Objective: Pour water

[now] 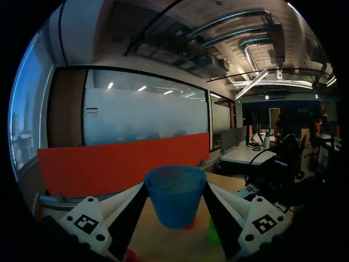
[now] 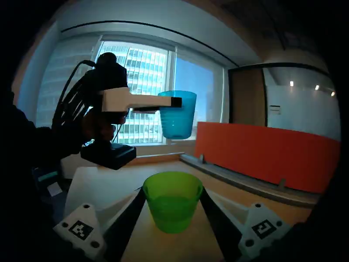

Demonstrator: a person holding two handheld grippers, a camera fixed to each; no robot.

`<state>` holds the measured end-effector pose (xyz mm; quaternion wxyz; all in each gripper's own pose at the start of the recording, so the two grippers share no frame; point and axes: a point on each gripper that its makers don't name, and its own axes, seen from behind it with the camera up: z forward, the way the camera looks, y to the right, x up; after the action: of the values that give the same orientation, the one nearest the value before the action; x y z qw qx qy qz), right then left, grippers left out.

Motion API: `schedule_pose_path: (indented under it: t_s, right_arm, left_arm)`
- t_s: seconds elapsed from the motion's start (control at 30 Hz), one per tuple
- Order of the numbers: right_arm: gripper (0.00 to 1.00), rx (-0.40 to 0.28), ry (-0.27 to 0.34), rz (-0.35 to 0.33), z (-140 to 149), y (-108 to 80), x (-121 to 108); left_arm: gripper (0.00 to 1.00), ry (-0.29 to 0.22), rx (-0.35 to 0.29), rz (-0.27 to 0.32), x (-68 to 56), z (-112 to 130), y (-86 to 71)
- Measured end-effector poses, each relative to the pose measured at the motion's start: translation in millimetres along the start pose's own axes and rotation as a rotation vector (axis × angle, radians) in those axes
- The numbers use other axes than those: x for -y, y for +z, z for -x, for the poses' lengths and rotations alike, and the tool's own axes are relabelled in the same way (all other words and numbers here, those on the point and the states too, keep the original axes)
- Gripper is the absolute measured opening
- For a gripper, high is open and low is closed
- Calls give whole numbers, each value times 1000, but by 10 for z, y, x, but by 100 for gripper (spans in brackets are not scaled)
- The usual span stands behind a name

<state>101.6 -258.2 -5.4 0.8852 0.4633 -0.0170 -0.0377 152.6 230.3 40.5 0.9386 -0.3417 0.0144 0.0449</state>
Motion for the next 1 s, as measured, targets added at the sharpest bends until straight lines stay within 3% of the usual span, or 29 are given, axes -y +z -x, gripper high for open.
schedule_pose_path:
  t_s: [0.37, 1.0]
  right_arm:
    - [90, 17, 14, 39, 10, -183, -132]
    - [90, 50, 31, 98, 105, -502, -329]
  left_arm:
    - [86, -12, 18, -16, 67, 199, -78]
    - [86, -22, 62, 5, -110, 670, -201]
